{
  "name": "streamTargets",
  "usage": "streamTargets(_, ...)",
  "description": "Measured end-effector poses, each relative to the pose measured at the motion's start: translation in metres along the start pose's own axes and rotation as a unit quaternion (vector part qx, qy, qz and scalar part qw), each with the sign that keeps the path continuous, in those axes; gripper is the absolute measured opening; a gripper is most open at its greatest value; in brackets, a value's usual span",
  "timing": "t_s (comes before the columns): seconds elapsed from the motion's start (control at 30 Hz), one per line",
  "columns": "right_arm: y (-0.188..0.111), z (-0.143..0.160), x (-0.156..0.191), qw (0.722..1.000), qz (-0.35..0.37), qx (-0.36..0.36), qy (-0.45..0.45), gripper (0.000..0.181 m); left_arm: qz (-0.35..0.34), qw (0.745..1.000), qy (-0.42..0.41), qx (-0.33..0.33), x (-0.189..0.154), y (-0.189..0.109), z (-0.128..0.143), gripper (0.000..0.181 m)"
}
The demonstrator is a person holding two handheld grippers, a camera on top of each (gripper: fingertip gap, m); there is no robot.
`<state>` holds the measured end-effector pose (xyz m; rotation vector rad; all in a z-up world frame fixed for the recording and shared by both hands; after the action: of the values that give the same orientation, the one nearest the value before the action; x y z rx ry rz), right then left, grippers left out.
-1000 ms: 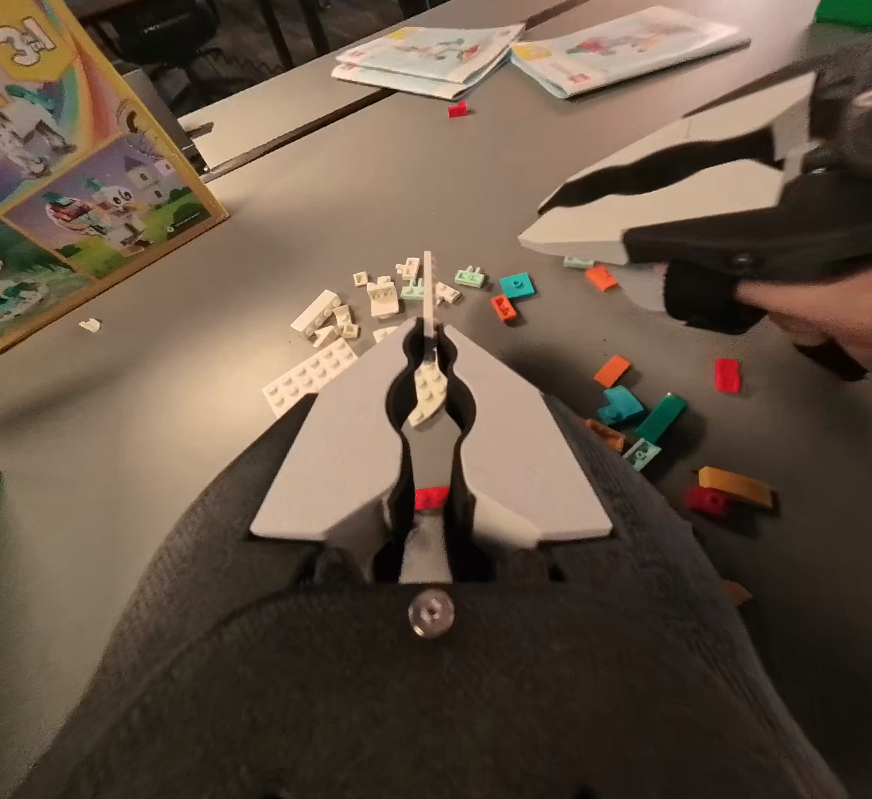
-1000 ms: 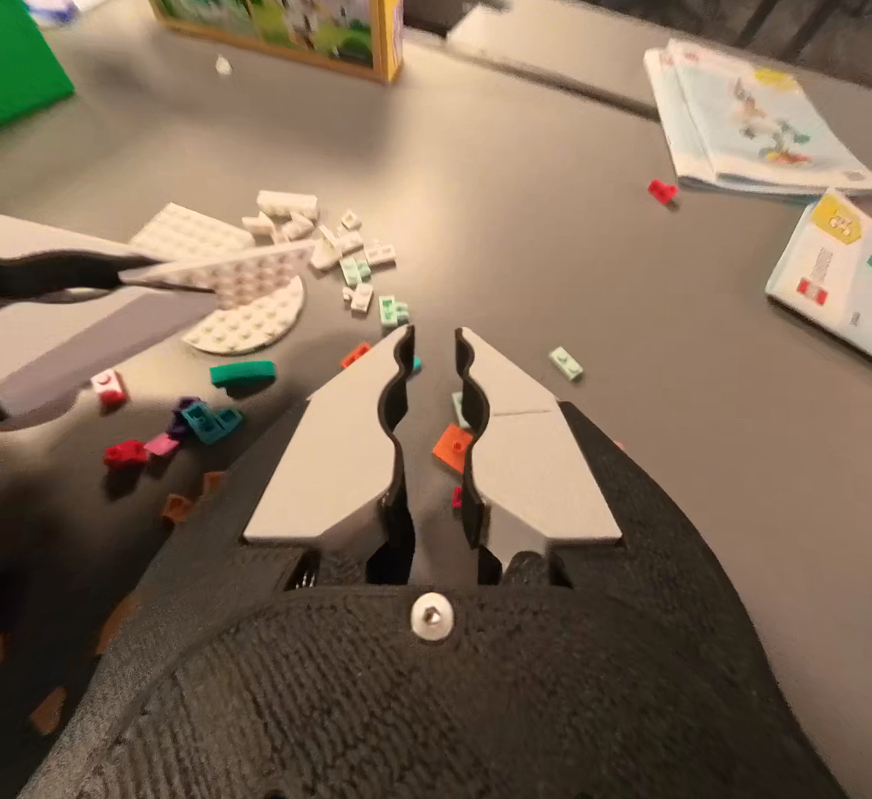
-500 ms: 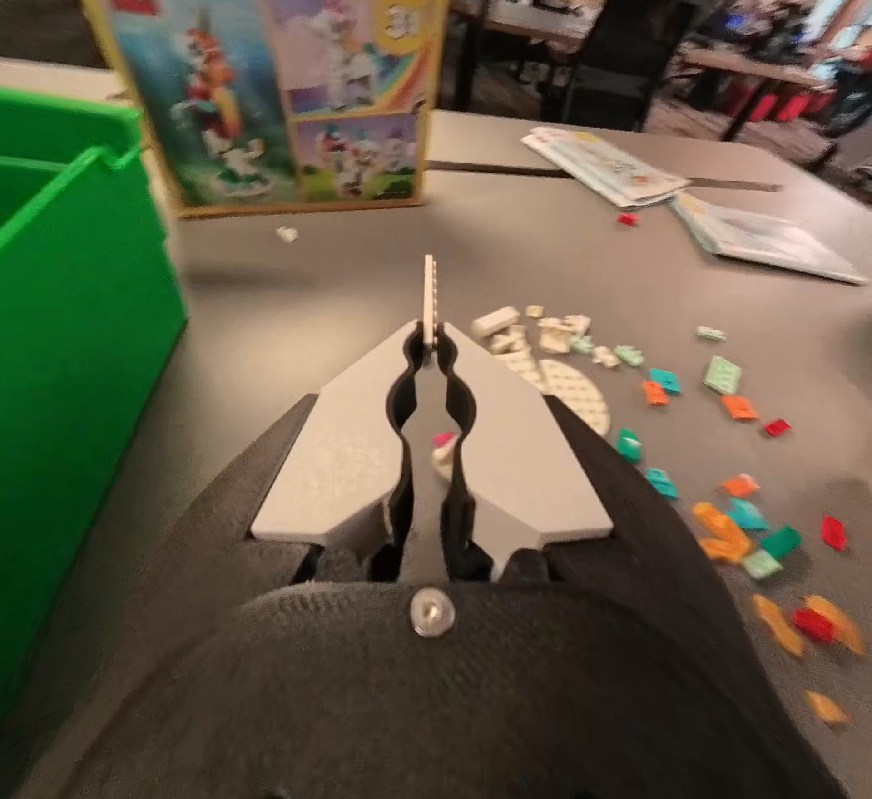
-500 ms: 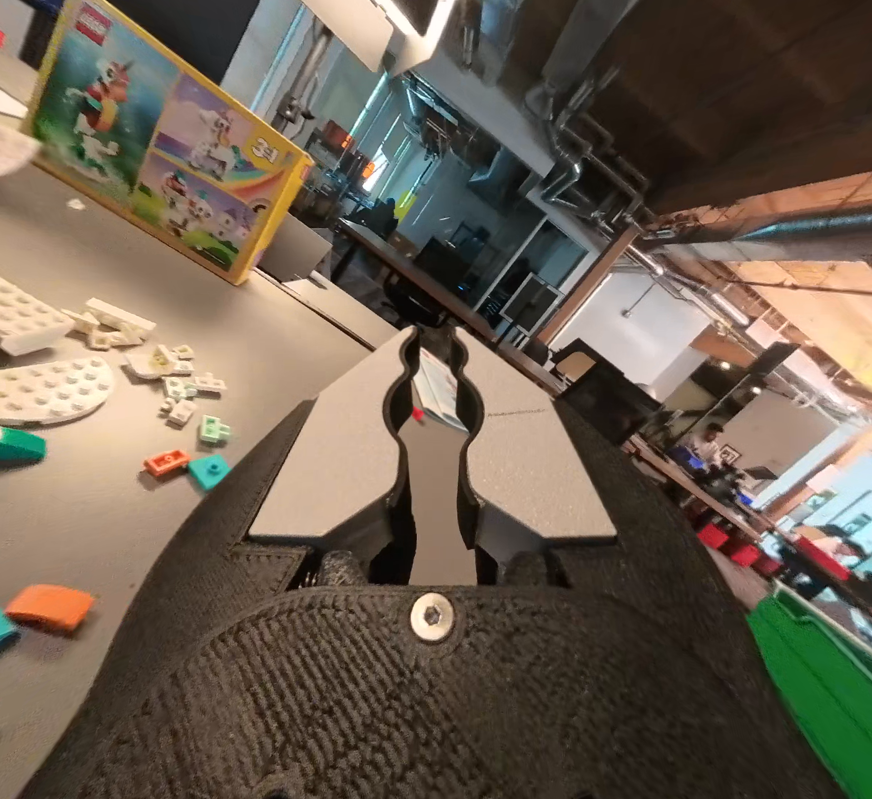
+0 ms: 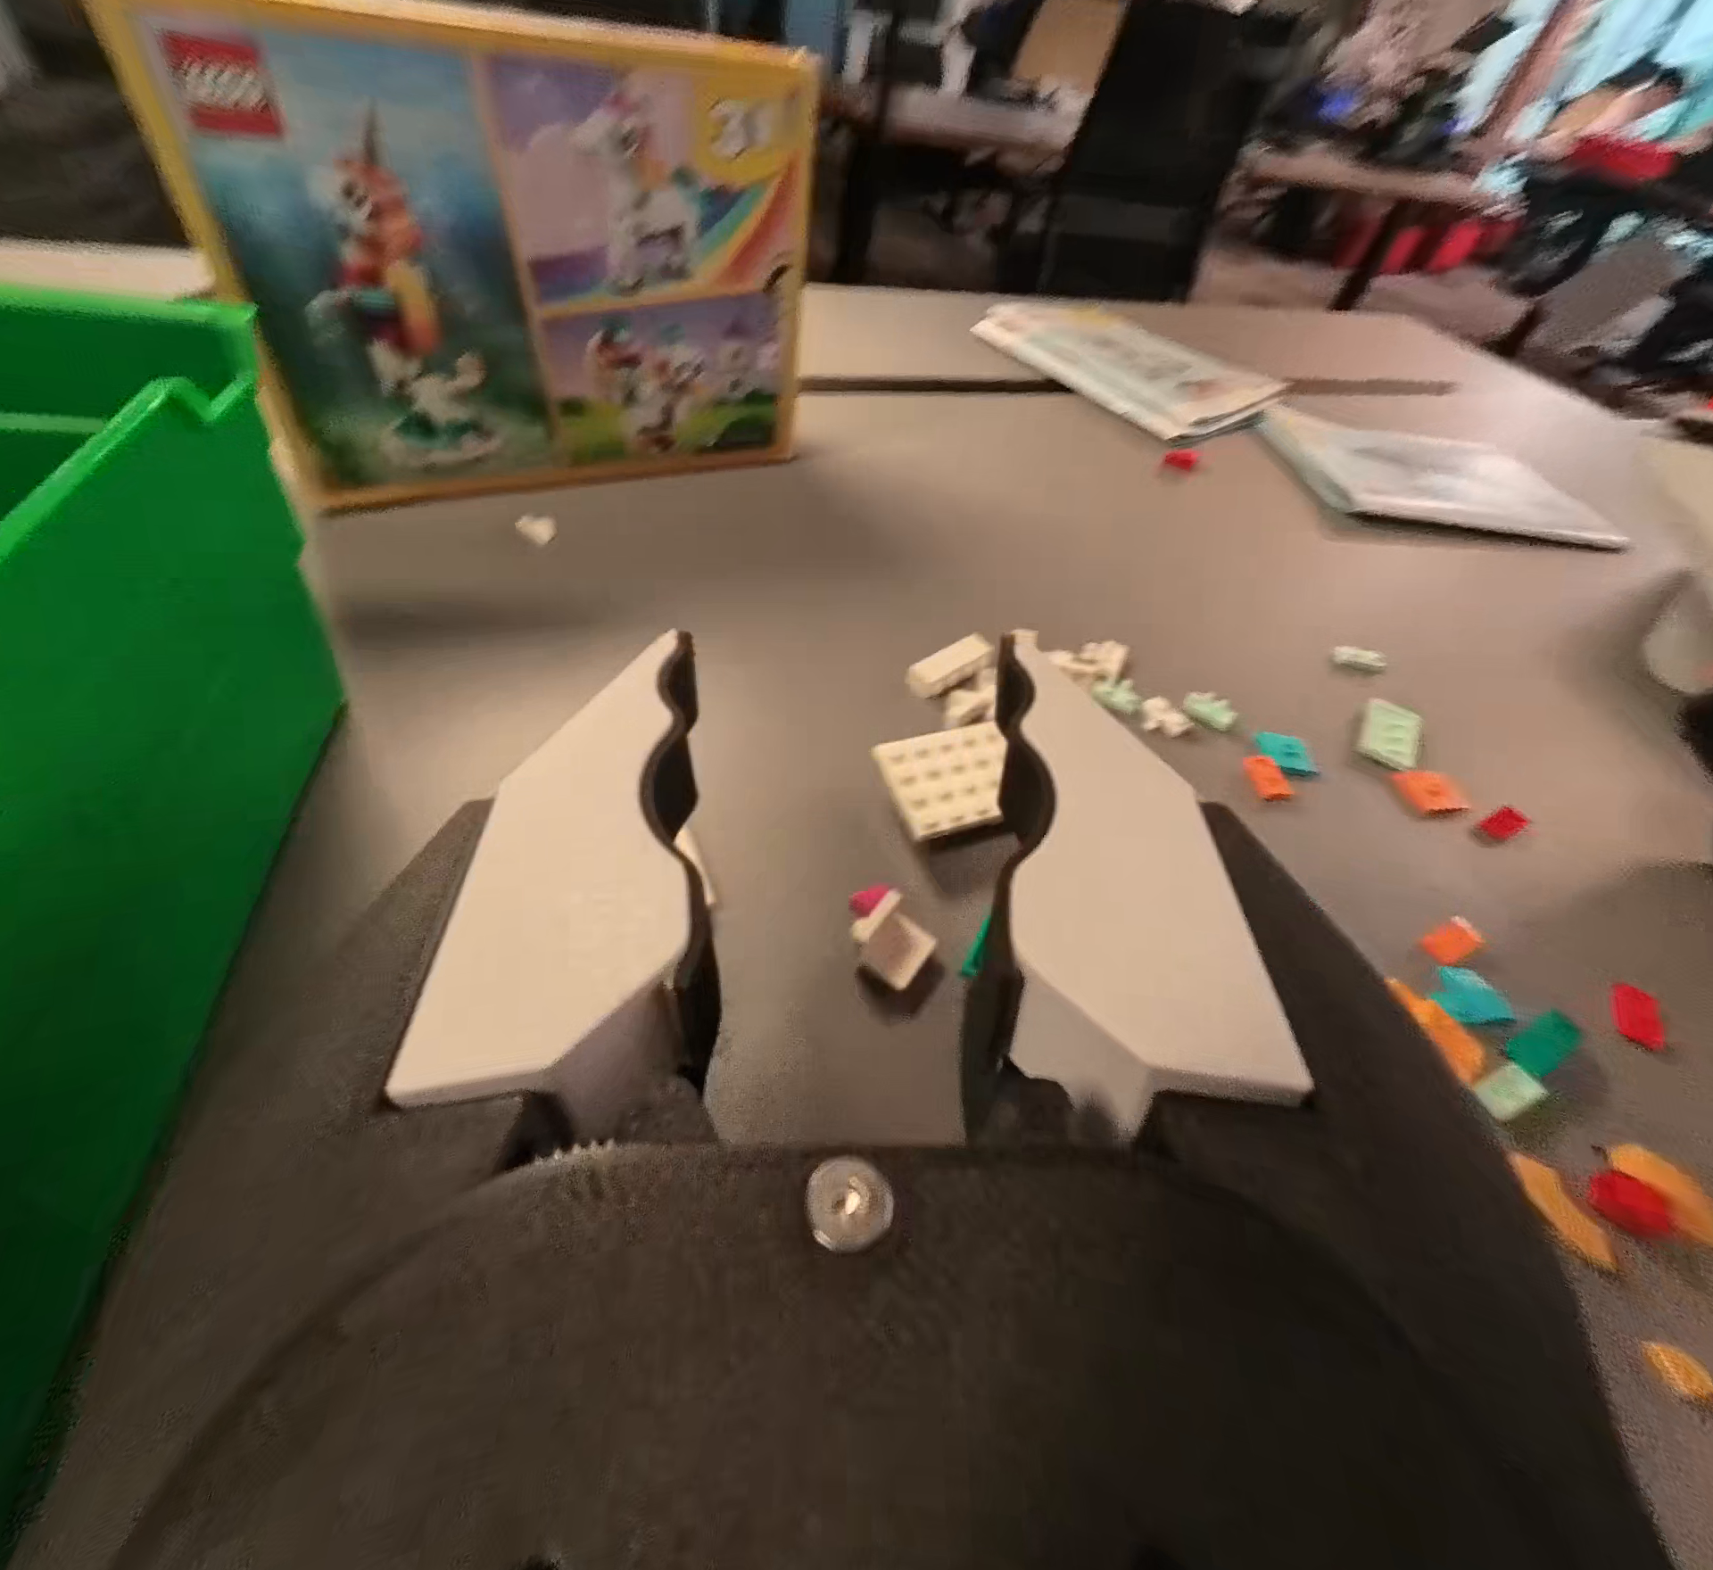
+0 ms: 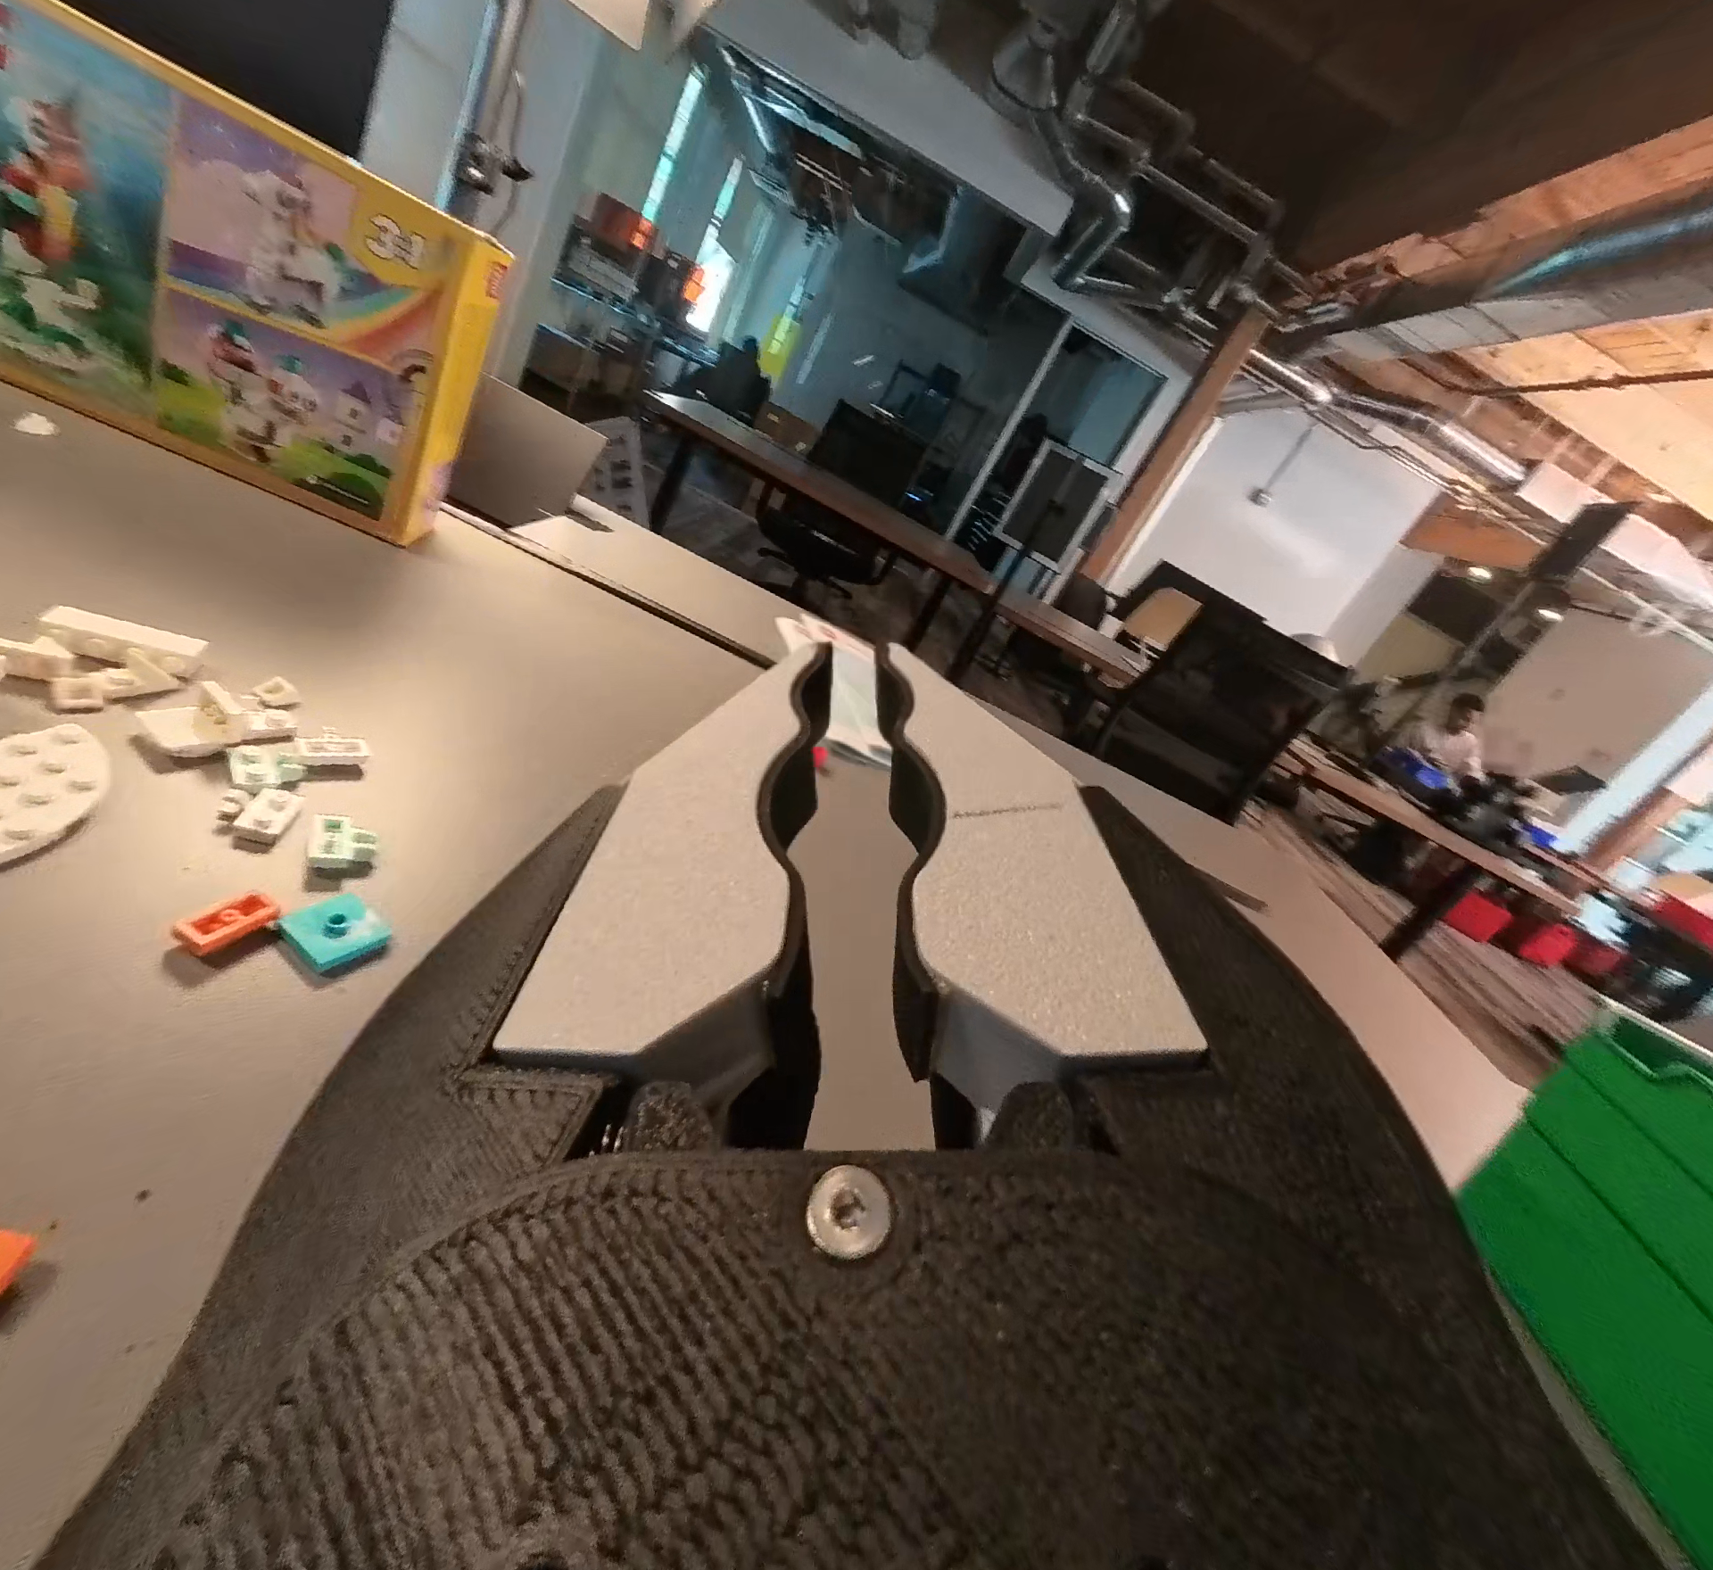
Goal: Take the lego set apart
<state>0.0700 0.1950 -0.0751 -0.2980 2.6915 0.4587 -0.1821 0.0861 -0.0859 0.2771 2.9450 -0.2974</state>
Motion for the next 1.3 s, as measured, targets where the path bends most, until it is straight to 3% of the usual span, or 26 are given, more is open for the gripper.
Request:
streamTargets(0.17,0.0,0.0,-0.001,1.0,-0.008,-0.007,0.008,0.007,0.062,0.996,0.031,-0.06,-0.005,-0.005,-0.007,0.068)
streamTargets(0.27,0.001,0.0,0.0,0.999,-0.026,-0.021,0.015,0.007,0.099,0.993,0.058,-0.034,0.002,-0.004,-0.007,0.059)
streamTargets(0.33,0.003,0.001,0.0,0.999,-0.034,-0.023,0.012,0.007,0.174,0.979,0.108,0.02,-0.003,0.0,-0.001,0.006)
streamTargets(0.43,0.007,0.002,0.006,0.998,-0.06,-0.03,-0.006,0.007,0.144,0.973,0.175,0.04,0.0,0.006,0.0,0.004)
streamTargets(0.5,0.01,0.002,0.011,0.996,-0.075,-0.039,-0.023,0.006,0.148,0.966,0.207,0.053,-0.004,0.011,0.002,0.016)
streamTargets(0.7,0.014,0.002,0.013,0.994,-0.095,-0.054,-0.02,0.007,0.157,0.909,0.355,0.15,-0.011,0.016,0.016,0.04)
streamTargets(0.93,0.014,0.001,0.014,0.993,-0.105,-0.055,-0.004,0.007,0.155,0.874,0.385,0.251,-0.01,0.027,0.031,0.038)
streamTargets(1.17,0.013,-0.001,0.018,0.991,-0.122,-0.059,-0.007,0.007,0.124,0.862,0.405,0.278,-0.006,0.035,0.033,0.014)
streamTargets(1.3,0.011,-0.004,0.022,0.989,-0.134,-0.067,-0.016,0.007,0.085,0.893,0.347,0.272,0.0,0.039,0.024,0.006)
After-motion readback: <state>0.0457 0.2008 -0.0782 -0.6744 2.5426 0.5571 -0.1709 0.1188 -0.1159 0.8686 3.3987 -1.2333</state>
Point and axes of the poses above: each gripper's, where its closed fingertips meet, y out along the fingers, z out of its underside, x = y × z across the jaws, the point moved 8 cm from there along -y, back along the fingers, and after that the axes turned 13 degrees about z, right-handed, at the moved point
